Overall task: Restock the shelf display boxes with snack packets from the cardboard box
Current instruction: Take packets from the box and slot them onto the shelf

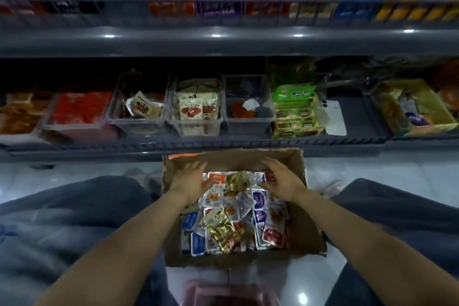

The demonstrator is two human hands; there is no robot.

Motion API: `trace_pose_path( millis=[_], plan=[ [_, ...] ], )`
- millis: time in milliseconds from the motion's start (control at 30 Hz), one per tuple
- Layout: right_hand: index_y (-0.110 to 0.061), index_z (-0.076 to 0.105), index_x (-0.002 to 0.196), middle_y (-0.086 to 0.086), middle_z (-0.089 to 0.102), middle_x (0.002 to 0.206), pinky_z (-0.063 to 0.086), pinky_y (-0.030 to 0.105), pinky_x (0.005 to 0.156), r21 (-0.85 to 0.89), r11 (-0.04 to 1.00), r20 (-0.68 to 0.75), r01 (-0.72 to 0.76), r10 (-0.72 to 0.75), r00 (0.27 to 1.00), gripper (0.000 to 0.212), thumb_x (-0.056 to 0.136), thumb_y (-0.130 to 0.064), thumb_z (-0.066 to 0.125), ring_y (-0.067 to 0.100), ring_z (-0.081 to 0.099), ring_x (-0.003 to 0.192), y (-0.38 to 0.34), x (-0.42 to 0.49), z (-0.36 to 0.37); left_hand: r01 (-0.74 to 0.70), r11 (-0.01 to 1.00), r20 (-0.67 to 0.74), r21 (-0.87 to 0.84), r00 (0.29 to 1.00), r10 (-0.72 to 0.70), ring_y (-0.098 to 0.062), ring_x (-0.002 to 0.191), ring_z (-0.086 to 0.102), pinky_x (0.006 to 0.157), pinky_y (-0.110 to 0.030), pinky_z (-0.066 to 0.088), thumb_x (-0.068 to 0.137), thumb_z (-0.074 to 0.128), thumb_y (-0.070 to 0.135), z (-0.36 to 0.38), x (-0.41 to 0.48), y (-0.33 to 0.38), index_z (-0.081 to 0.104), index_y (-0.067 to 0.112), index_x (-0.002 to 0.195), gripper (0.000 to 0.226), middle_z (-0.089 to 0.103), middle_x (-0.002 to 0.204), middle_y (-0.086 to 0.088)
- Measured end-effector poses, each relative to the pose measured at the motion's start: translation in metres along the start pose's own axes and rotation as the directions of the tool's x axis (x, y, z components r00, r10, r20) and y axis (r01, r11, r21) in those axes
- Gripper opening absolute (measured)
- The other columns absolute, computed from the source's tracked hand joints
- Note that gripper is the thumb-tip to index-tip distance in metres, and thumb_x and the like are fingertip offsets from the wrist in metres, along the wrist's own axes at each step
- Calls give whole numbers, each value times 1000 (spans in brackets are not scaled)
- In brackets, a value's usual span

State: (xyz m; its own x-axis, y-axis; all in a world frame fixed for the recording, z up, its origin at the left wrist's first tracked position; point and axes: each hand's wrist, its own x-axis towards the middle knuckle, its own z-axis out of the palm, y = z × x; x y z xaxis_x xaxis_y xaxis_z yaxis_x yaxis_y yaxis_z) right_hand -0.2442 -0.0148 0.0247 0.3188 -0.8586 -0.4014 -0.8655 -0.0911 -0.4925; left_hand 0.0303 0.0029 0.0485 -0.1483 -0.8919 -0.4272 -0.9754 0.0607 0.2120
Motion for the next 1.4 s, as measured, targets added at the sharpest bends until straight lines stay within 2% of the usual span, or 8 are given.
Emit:
trace_pose_path(
  millis=[300, 533, 767, 867, 967, 1100, 1200, 1400],
  plan=[
    [-28, 52, 120, 5, 50, 123, 41, 40, 103, 219, 942, 153, -254, 224, 963, 57, 73, -55, 71, 17, 46, 109, 57, 18, 68, 56, 997, 167, -60, 985, -45, -25, 137, 31, 107, -34, 31, 94, 46, 51, 59, 27, -6, 29, 19, 146, 64, 32, 151, -6],
    [-13, 38, 136, -2, 46, 106, 39, 27, 85, 453, 713, 284, -535, 453, 845, 56, 88, -21, 66, 17, 45, 100, 83, 32, 101, 83, 990, 265, -117, 963, -49, -23, 143, 22, 114, -32, 25, 97, 41, 46, 83, 52, 7, 19, 12, 150, 67, 20, 157, -6],
    [-10, 40, 140, 11, 49, 139, 34, 43, 110, 657, 464, 334, -594, 527, 781, 66, 85, -38, 66, 29, 47, 126, 97, 60, 125, 110, 984, 374, -142, 926, -49, -22, 146, 12, 117, -35, 19, 97, 35, 52, 99, 78, 13, 10, 18, 152, 70, 8, 160, -3],
    [-13, 31, 145, 14, 44, 143, 32, 42, 111, 590, 466, 433, -659, 507, 745, 67, 91, -46, 54, 31, 45, 128, 85, 60, 117, 143, 978, 421, -153, 905, -67, -21, 147, 9, 118, -34, 15, 97, 33, 53, 106, 84, 15, 8, 21, 153, 69, 3, 160, -1],
    [-23, 25, 149, 10, 41, 143, 37, 37, 104, 619, 507, 385, -600, 471, 794, 60, 96, -37, 50, 31, 45, 128, 81, 55, 120, 161, 971, 458, -176, 887, -64, -21, 147, 6, 119, -34, 11, 97, 31, 55, 116, 90, 19, 6, 21, 152, 70, 2, 160, -1],
    [-14, 47, 134, 22, 53, 130, 45, 32, 80, 789, 379, 236, -483, 539, 808, 41, 95, -22, 55, 29, 55, 101, 79, 59, 121, 137, 972, 492, -192, 870, -25, -26, 147, 6, 118, -43, 14, 95, 30, 58, 125, 95, 30, 5, 27, 152, 70, -1, 160, 0],
    [-10, 36, 143, 14, 53, 133, 41, 31, 98, 748, 303, 305, -590, 632, 712, 62, 91, -37, 58, 30, 52, 119, 78, 72, 119, 125, 974, 507, -187, 862, -13, -26, 147, 2, 117, -42, 10, 96, 29, 57, 127, 97, 35, 7, 28, 152, 67, -3, 160, 1],
    [-12, 38, 139, 8, 53, 130, 39, 37, 104, 802, 257, 329, -540, 564, 757, 73, 77, -16, 76, 28, 49, 124, 64, 91, 119, 64, 993, 537, -98, 844, -2, -28, 147, 0, 116, -42, 9, 97, 23, 56, 126, 100, 33, 5, 30, 152, 63, -5, 160, 2]
  ],
)
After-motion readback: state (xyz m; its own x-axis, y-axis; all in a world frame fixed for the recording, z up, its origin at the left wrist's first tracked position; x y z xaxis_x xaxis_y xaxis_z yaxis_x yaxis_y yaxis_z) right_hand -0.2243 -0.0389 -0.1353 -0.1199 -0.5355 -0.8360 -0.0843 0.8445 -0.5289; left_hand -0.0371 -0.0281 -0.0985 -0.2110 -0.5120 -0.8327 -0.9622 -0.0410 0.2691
